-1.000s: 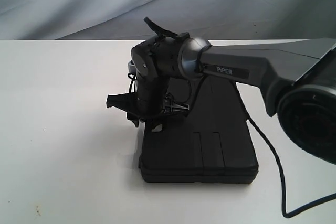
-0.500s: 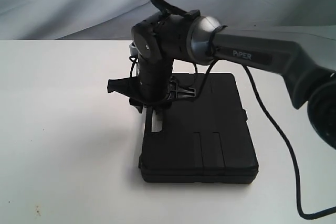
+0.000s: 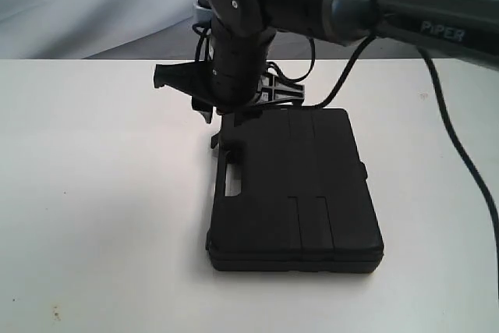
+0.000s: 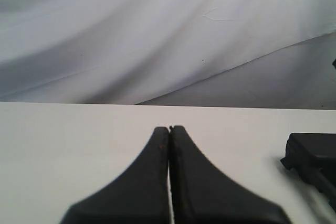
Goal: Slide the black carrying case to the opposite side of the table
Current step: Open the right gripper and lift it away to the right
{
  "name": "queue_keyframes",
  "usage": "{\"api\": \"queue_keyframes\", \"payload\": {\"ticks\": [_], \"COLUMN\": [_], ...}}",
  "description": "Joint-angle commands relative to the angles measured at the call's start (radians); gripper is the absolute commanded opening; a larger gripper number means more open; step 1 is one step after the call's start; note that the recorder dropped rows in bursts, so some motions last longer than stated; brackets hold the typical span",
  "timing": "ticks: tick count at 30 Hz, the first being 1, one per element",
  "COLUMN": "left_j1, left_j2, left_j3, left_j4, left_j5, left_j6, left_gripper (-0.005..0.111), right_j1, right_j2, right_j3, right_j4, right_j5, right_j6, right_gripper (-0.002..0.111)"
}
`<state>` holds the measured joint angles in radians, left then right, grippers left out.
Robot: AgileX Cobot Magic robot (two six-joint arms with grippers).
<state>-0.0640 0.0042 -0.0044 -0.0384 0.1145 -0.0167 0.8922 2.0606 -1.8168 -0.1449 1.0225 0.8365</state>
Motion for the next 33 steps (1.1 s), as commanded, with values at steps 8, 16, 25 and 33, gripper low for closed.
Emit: {"api": "queue_keyframes", "payload": {"ticks": [8,16,25,33], "left_j1": [0.003,0.003,0.003,0.003], "left_j2": [-0.004,-0.004,-0.004,-0.004], "left_j3": [0.004,0.004,0.004,0.004], "left_j4": [-0.006,-0.006,-0.006,-0.006], "left_j5": [-0.006,-0.006,-0.006,-0.006], "left_j6": [-0.003,-0.003,-0.003,-0.003], "left_gripper": [0.000,0.000,0.000,0.000], "right_j1": [0.016,-0.056,-0.198,-0.372], "right_j2": [-0.178,-0.366,-0.590,-0.914], "right_j3": [0.193,0.515,0.815,1.094], "right_j4": [-0.027,0.060,0.021,-0.083], "right_j5": [-0.119,-0.436,-0.581,-0.684], "right_j6": [0.001,0.001,-0.024,-0.073], "right_gripper": [0.032,0.023,0.012,0.008]}}
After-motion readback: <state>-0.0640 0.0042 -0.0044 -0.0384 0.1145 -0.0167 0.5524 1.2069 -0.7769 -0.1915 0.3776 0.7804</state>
